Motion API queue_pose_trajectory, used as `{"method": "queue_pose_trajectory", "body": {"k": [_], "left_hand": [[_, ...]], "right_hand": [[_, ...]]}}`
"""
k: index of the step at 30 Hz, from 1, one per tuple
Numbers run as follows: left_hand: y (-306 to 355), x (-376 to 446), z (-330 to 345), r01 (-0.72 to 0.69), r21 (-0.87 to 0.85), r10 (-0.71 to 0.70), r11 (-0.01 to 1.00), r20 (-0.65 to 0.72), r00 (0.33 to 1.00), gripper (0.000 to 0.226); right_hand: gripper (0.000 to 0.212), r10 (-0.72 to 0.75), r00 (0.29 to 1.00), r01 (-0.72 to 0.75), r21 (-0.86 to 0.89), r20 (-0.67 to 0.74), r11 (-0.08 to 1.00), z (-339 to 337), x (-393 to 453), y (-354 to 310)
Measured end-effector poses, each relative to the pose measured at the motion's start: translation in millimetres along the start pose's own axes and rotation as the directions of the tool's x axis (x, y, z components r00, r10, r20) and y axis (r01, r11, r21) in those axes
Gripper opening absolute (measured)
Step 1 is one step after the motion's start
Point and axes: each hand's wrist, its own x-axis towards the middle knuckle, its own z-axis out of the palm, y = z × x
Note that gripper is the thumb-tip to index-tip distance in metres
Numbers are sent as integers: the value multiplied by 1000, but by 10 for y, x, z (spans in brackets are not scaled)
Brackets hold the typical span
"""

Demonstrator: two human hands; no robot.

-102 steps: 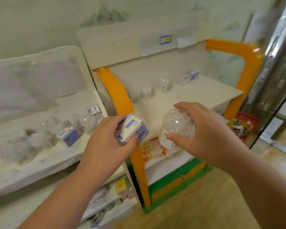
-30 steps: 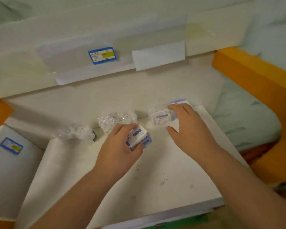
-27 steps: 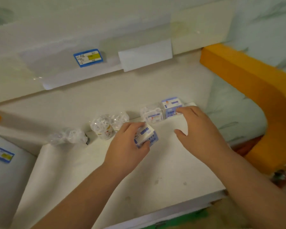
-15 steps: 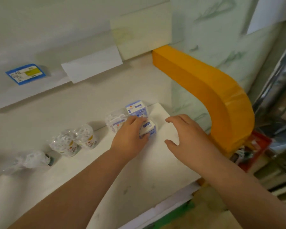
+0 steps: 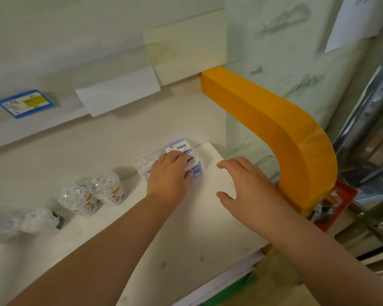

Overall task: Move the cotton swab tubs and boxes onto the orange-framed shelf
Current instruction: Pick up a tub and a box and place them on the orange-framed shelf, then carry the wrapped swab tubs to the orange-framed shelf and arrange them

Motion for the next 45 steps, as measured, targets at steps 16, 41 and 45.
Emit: {"method": "queue_pose_trajectory", "body": {"k": [16, 41, 45], "left_hand": [[-450, -661, -676, 131, -5, -131, 991, -115, 985, 50], [-908, -3547, -2882, 746, -4, -627, 666, -545, 557, 47], [-1149, -4196, -3198, 801, -12, -667, 599, -561, 490, 47]], "right_hand": [[53, -107, 994, 108, 71, -17, 992, 182, 236, -224], [53, -735, 667, 660, 361, 121, 659, 1098, -353, -3072], [52, -792, 599, 711, 378, 117, 593, 1236, -783, -3667]]}}
